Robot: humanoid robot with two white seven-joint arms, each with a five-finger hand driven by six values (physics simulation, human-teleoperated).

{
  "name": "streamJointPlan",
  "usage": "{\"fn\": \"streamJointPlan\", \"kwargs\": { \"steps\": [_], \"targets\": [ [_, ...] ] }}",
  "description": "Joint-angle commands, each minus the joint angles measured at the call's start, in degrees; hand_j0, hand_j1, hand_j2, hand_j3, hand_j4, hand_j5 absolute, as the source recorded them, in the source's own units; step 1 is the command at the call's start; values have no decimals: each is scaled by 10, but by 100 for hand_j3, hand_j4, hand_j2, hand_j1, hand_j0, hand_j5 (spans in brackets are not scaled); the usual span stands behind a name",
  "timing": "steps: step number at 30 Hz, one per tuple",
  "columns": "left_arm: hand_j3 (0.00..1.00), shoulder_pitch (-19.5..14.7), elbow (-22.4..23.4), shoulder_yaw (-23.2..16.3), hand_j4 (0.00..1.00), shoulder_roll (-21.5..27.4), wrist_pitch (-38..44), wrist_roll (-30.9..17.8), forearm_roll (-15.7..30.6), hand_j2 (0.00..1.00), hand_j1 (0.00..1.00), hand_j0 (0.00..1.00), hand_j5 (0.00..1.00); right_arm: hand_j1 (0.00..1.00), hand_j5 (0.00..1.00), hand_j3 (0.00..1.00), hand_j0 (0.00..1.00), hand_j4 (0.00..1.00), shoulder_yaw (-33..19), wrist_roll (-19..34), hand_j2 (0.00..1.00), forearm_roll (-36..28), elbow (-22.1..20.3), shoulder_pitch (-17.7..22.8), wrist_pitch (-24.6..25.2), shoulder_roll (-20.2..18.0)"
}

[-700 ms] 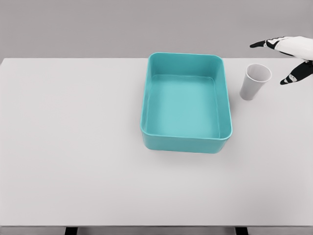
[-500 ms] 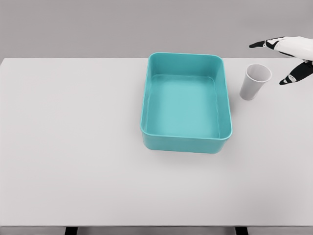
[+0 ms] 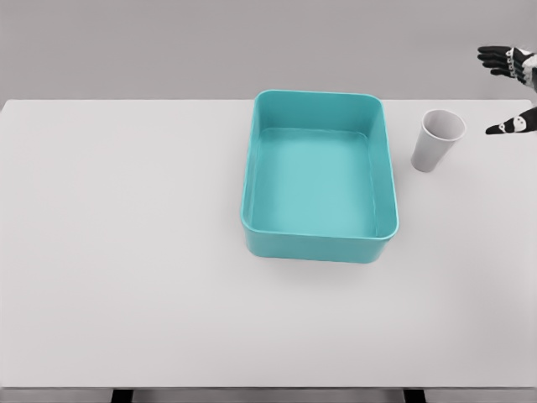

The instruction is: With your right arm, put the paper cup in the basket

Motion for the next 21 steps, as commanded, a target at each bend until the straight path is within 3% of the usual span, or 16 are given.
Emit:
{"fn": "streamJointPlan", "kwargs": {
  "steps": [1,5,21],
  "targets": [
    [100,0,0,0,100,0,0,0,0,100,100,100,100,100,100,100,100,100,2,0,100,-21,34,1,-4,26],
    [100,0,0,0,100,0,0,0,0,100,100,100,100,100,100,100,100,100,13,0,100,-21,88,4,-21,39],
    [100,0,0,0,100,0,0,0,0,100,100,100,100,100,100,100,100,100,38,0,100,-9,178,2,-51,74]
  ]
}}
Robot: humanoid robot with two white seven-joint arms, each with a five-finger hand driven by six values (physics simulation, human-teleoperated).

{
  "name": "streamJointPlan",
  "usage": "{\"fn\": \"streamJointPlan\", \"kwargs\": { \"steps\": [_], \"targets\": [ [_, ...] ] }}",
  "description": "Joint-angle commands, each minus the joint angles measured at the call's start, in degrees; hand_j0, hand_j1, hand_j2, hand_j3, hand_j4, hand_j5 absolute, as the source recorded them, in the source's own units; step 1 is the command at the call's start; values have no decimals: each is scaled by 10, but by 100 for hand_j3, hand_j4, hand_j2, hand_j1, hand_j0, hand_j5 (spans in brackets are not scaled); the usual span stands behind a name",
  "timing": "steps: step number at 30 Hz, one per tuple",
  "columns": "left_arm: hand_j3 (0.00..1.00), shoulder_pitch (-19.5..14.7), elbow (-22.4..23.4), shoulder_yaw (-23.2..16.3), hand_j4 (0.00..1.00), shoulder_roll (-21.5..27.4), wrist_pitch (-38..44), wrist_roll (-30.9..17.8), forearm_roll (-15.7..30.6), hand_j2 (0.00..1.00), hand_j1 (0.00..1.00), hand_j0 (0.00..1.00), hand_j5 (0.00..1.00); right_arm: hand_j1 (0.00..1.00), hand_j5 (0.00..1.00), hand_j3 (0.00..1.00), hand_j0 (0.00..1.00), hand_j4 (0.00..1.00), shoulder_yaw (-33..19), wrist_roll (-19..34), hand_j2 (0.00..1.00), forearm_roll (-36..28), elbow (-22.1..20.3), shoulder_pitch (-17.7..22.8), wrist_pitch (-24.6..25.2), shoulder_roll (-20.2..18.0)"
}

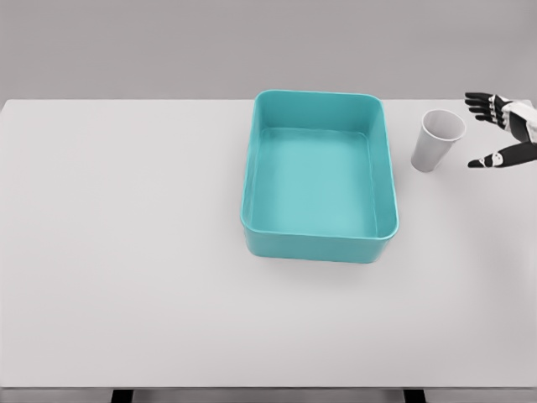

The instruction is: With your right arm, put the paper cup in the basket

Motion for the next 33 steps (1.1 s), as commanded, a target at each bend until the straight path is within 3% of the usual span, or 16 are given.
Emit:
{"fn": "streamJointPlan", "kwargs": {
  "steps": [1,33],
  "targets": [
    [100,0,0,0,100,0,0,0,0,100,100,100,100,100,100,100,100,100,1,0,100,-2,17,0,-3,9],
    [100,0,0,0,100,0,0,0,0,100,100,100,100,100,100,100,100,100,1,0,100,2,34,-15,0,52]
  ]
}}
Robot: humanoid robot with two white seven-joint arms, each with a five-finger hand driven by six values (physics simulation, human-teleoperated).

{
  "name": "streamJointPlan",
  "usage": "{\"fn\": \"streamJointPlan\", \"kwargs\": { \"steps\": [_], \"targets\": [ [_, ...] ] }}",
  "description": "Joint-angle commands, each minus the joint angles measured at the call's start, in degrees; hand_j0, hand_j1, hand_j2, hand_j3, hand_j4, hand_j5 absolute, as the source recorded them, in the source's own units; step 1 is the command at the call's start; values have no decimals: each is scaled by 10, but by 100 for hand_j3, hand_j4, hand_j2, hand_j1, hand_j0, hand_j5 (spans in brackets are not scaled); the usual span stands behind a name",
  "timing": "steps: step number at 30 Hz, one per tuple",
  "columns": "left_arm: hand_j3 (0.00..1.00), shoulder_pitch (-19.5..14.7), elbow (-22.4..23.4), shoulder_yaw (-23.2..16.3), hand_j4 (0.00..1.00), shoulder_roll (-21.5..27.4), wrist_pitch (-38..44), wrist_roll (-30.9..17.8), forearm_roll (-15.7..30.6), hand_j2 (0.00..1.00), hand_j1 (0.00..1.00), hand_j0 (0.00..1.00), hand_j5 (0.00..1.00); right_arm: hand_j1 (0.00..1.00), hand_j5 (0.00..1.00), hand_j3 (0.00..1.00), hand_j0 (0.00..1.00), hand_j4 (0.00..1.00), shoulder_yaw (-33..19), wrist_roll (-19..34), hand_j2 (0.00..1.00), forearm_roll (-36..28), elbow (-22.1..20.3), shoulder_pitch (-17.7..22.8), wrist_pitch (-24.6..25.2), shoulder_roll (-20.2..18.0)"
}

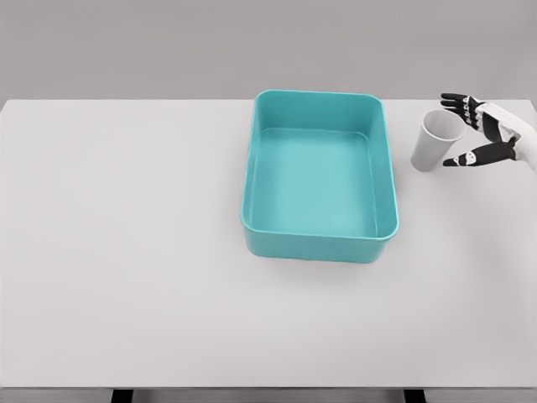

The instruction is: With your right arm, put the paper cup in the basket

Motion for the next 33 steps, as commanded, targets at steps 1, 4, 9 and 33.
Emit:
{"fn": "streamJointPlan", "kwargs": {
  "steps": [1,4,9,33],
  "targets": [
    [100,0,0,0,100,0,1,0,0,100,100,100,100,100,100,100,100,100,-1,0,100,-3,6,0,1,1],
    [100,0,0,0,100,0,0,0,0,100,100,100,100,100,100,100,100,100,-1,0,100,-3,9,0,1,3],
    [100,0,0,0,100,0,0,0,0,100,100,100,100,100,100,100,100,100,-1,0,100,-3,9,0,1,6],
    [100,0,0,0,100,0,0,0,0,100,100,100,100,100,100,100,100,100,-3,0,100,-5,7,-1,7,14]
  ]
}}
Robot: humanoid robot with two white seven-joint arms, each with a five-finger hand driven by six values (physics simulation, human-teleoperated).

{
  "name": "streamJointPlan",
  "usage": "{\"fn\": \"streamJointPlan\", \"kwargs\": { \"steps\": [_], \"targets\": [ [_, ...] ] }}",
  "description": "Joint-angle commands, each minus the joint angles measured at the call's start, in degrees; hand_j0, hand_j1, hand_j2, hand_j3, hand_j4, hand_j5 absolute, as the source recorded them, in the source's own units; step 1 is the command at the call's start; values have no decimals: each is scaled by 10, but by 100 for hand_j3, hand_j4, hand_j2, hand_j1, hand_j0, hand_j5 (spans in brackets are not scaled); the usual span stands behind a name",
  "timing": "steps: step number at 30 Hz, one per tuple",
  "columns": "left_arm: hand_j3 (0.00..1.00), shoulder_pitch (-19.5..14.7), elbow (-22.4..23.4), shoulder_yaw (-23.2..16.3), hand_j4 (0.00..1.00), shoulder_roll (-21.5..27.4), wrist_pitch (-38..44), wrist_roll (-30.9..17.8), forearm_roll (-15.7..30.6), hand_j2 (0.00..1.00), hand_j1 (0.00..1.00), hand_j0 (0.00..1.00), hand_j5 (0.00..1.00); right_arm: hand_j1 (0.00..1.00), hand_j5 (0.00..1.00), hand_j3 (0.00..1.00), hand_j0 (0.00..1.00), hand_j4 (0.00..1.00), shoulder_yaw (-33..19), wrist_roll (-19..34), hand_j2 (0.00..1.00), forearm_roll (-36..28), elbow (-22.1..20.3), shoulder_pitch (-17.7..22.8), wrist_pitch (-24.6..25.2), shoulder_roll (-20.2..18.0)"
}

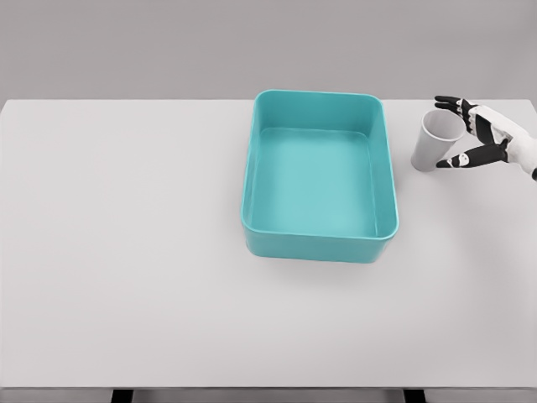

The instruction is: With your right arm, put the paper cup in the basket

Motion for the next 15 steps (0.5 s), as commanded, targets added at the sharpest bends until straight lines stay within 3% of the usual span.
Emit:
{"fn": "streamJointPlan", "kwargs": {
  "steps": [1,3,7,15],
  "targets": [
    [100,0,0,0,100,0,0,0,0,100,100,100,100,100,100,100,100,100,0,0,100,-4,-1,0,3,0],
    [100,0,0,0,100,0,0,0,0,100,100,100,100,99,99,99,99,99,0,0,99,-3,-1,0,4,-1],
    [100,0,0,0,100,0,0,0,0,100,100,100,100,83,83,83,83,83,0,0,83,-3,-1,1,13,-1],
    [100,0,0,0,100,0,0,0,0,100,100,100,100,76,76,76,76,76,-2,0,76,-2,-8,0,9,-3]
  ]
}}
